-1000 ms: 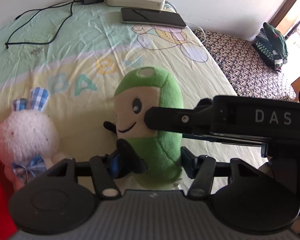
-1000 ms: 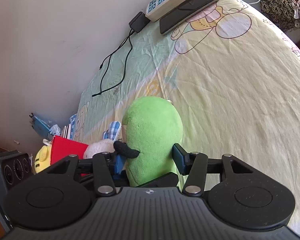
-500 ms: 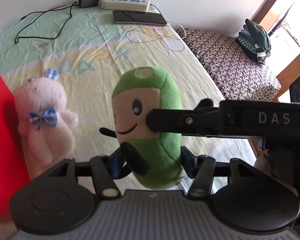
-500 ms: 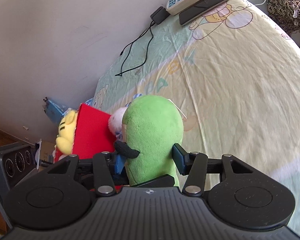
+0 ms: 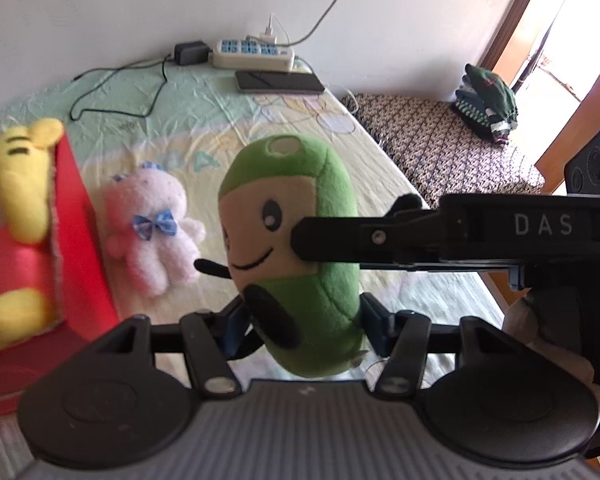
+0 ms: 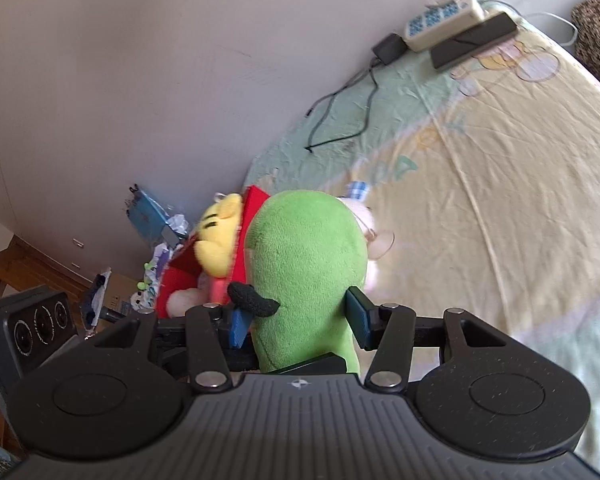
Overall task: Organize objects
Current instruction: 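Lift the green plush with the right gripper and carry it into the red box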
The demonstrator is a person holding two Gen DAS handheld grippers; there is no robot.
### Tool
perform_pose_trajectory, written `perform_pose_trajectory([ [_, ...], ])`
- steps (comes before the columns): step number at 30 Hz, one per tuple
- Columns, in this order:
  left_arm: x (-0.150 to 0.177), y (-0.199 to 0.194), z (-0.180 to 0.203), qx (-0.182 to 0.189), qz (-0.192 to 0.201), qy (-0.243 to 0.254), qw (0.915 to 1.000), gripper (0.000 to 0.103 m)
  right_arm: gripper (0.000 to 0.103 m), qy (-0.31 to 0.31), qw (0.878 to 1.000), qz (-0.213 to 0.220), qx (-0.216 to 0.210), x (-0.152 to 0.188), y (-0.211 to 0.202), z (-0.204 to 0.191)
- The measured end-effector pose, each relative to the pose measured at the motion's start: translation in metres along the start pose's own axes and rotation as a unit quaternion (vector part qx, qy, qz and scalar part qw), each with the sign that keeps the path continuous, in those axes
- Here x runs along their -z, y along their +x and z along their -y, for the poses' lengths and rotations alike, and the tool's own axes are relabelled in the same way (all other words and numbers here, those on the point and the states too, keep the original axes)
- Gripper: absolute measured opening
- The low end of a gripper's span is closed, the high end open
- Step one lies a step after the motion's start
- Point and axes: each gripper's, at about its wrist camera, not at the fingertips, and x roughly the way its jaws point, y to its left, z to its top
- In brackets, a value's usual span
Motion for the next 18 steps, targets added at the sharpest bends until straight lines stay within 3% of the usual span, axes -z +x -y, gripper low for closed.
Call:
perform_pose_trajectory([
  [8, 0.01, -0.064, -0.036, 0.001, 0.053, 0.024, 0.9983, 0.06, 0.053, -0.032, 0.999, 0.04, -0.015, 0.019, 0.019, -0.071],
  [18, 0.019, -0.126, -0.123, -0.003, 0.104, 0.012, 0.9945, 0.06, 0.053, -0.068, 0.996, 0.046, -0.036, 0.031, 0.087, -0.147],
])
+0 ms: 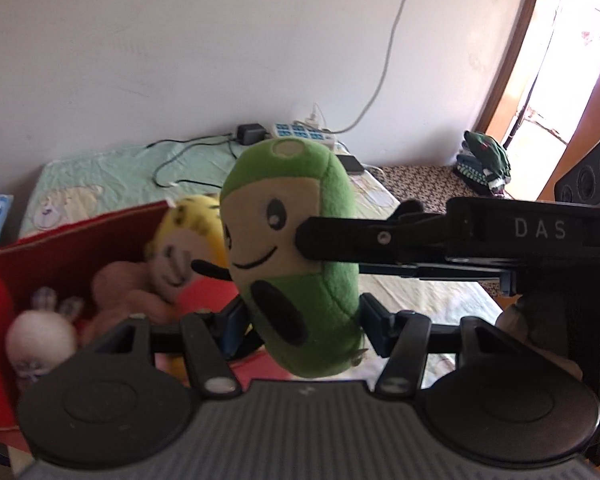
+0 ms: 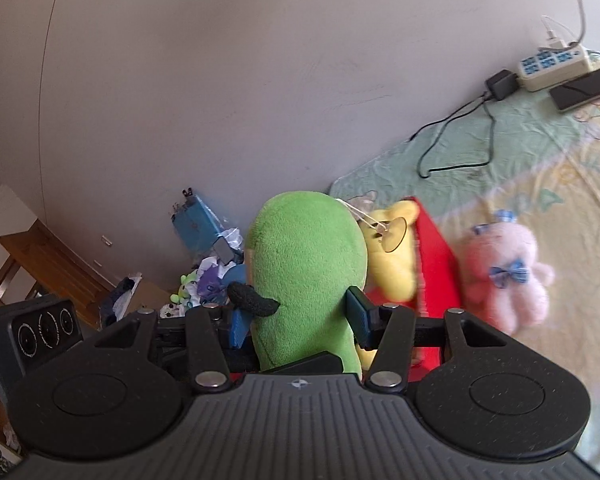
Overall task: Organize objects
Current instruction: 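Lift the green plush with the right gripper and carry it into the red box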
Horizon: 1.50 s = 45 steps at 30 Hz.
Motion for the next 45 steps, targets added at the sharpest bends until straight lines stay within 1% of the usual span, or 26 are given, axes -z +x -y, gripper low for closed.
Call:
perform_pose_trajectory([
  [3, 0.003, -0.011, -0.029, -0.003, 0.003, -0.01, 0.9999, 0.06, 0.053, -0.005, 1.0, -0.006, 0.004, 0.005, 0.024, -0.013],
  [7, 0.008, -0.014, -0.067, 0.0, -0.003, -0.03, 0.9995, 0.06, 0.053, -0.005, 1.0, -0.017, 0.019, 0.012, 0.054, -0.024],
  [10, 0.013, -0.011, -0.092, 0.003, -0.01, -0.043, 0.999, 0.06, 0.053, -0.001, 0.999, -0.027, 0.031, 0.016, 0.074, -0.026],
  [13, 0.018, -0.005, -0.112, 0.0, -0.019, -0.058, 0.9981, 0.06, 0.053, 0.005, 0.998, -0.038, 0.043, 0.021, 0.092, -0.027],
  [16, 0.024, 0.002, -0.13, -0.005, -0.031, -0.076, 0.9966, 0.061, 0.052, -0.003, 0.997, -0.048, 0.058, 0.028, 0.11, -0.029],
  [21, 0.032, 0.012, -0.157, -0.007, -0.045, -0.102, 0.9937, 0.064, 0.052, -0.005, 0.995, -0.063, 0.081, 0.035, 0.129, -0.032],
  [24, 0.036, 0.019, -0.166, -0.013, -0.052, -0.109, 0.9926, 0.066, 0.052, -0.009, 0.994, -0.07, 0.082, 0.038, 0.139, -0.032],
  [26, 0.039, 0.02, -0.171, -0.02, -0.049, -0.11, 0.9925, 0.069, 0.052, -0.014, 0.994, -0.075, 0.082, 0.04, 0.146, -0.034],
  [30, 0.042, 0.019, -0.179, -0.031, -0.05, -0.114, 0.9917, 0.069, 0.052, -0.001, 0.994, -0.082, 0.065, 0.043, 0.157, -0.03],
  [33, 0.046, 0.016, -0.187, -0.034, -0.047, -0.119, 0.9913, 0.068, 0.053, 0.007, 0.995, -0.083, 0.062, 0.044, 0.161, -0.027],
  [34, 0.045, 0.016, -0.188, -0.035, -0.048, -0.119, 0.9911, 0.068, 0.053, 0.006, 0.995, -0.084, 0.062, 0.044, 0.161, -0.027],
  [36, 0.043, 0.017, -0.185, -0.041, -0.051, -0.116, 0.9911, 0.068, 0.052, -0.011, 0.993, -0.087, 0.075, 0.042, 0.162, -0.029],
  [38, 0.043, 0.021, -0.183, -0.04, -0.055, -0.115, 0.9911, 0.07, 0.051, -0.029, 0.992, -0.085, 0.086, 0.041, 0.16, -0.03],
  [42, 0.039, 0.029, -0.176, -0.038, -0.067, -0.114, 0.9905, 0.072, 0.052, -0.027, 0.993, -0.079, 0.08, 0.041, 0.154, -0.021],
  [45, 0.036, 0.033, -0.172, -0.047, -0.076, -0.109, 0.99, 0.074, 0.053, -0.018, 0.994, -0.079, 0.072, 0.04, 0.151, -0.019],
])
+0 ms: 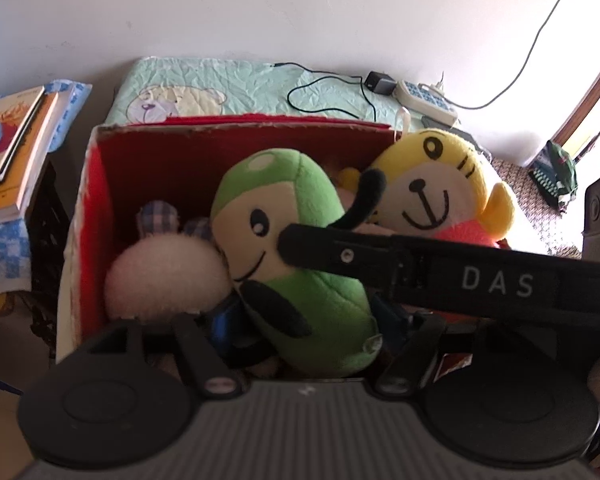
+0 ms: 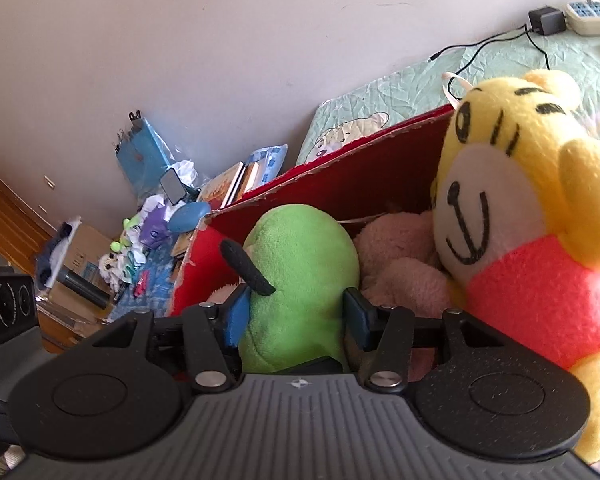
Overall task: Organize objects
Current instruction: 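Lower the green plush into the box and open the right gripper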
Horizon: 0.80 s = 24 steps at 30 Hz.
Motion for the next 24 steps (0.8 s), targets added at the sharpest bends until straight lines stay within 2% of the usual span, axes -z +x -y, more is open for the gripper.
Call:
perform_pose_trajectory([
  [4, -0.002, -0.003, 0.007, -0.015, -0.007, 0.008, 0.9998, 0.075, 0.056, 0.02, 1.0, 0.004, -0.012, 0.0, -0.005, 0.002],
  [11, -0.004, -0.014, 0.013, -0.043, -0.004, 0.008, 0.999, 0.077, 0.054, 0.032, 0.999, 0.009, -0.018, 0.006, -0.018, 0.001],
  [15, -0.002, -0.024, 0.019, -0.073, 0.011, 0.022, 0.997, 0.084, 0.045, 0.032, 0.999, 0.009, -0.007, 0.007, -0.02, 0.002],
  [24, 0.002, -0.037, 0.017, -0.093, 0.014, 0.018, 0.9954, 0.085, 0.043, 0.036, 0.999, 0.013, -0.009, 0.014, -0.029, 0.0],
])
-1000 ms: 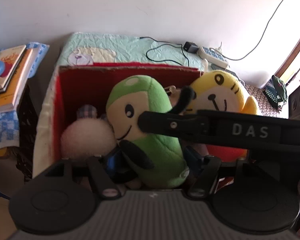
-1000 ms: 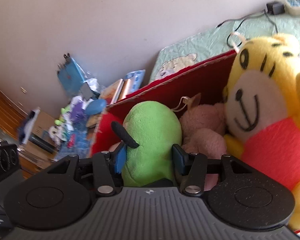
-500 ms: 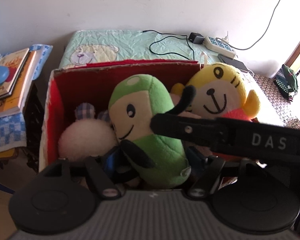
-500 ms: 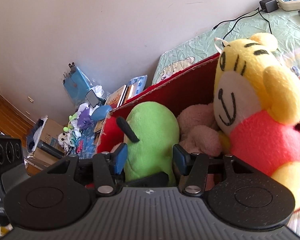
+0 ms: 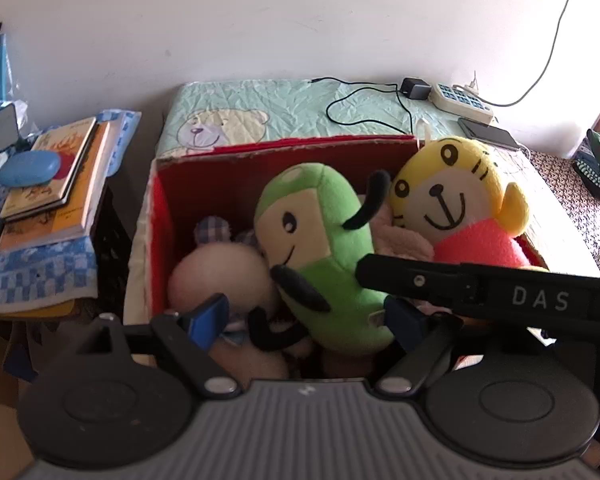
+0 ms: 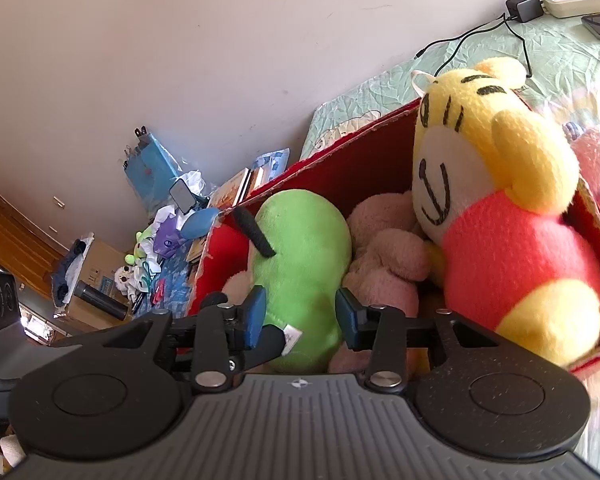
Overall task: Organize objects
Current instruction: 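Lower the green plush into the box and open the right gripper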
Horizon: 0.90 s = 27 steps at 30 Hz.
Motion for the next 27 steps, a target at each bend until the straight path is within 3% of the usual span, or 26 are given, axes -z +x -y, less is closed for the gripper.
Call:
perform_pose_trajectory([
  [14, 0.004, -0.015, 0.007, -0.051, -0.006, -0.011, 0.9986, 0.085, 0.043, -0.059, 0.995, 0.045, 0.064, 0.008, -0.034, -0.012],
  [27, 0.004, -0.029, 0.04, -0.099, -0.003, -0.016, 0.9949, 0.082, 0.043, -0.103, 0.992, 0.048, 0.058, 0.001, -0.068, -0.004],
])
